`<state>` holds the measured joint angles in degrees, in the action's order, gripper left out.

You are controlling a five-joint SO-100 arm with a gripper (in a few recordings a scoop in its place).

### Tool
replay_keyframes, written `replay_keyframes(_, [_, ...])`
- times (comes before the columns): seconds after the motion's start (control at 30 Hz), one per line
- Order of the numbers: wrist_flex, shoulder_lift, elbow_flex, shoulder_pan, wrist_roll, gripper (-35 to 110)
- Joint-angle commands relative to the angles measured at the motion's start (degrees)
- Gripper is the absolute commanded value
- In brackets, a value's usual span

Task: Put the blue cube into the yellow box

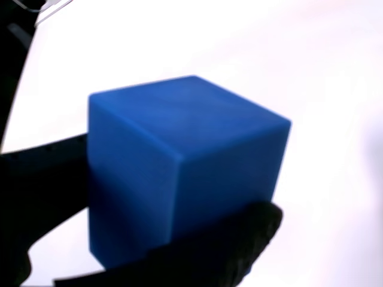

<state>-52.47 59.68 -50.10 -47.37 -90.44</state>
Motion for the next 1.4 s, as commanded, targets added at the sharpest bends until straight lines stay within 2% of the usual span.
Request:
replay_keyframes(0.0, [3.6,2.7,8.9,2.2,-3.2,21])
replay_keyframes(0.5, [14.3,-11.7,24.3,7.6,-8.1,21])
replay_keyframes(1.1, [33.1,-22.0,28.7,12.0,-9.1,21])
replay_keyframes(1.37, [35.5,-25.8,31.6,11.3,-7.9,21])
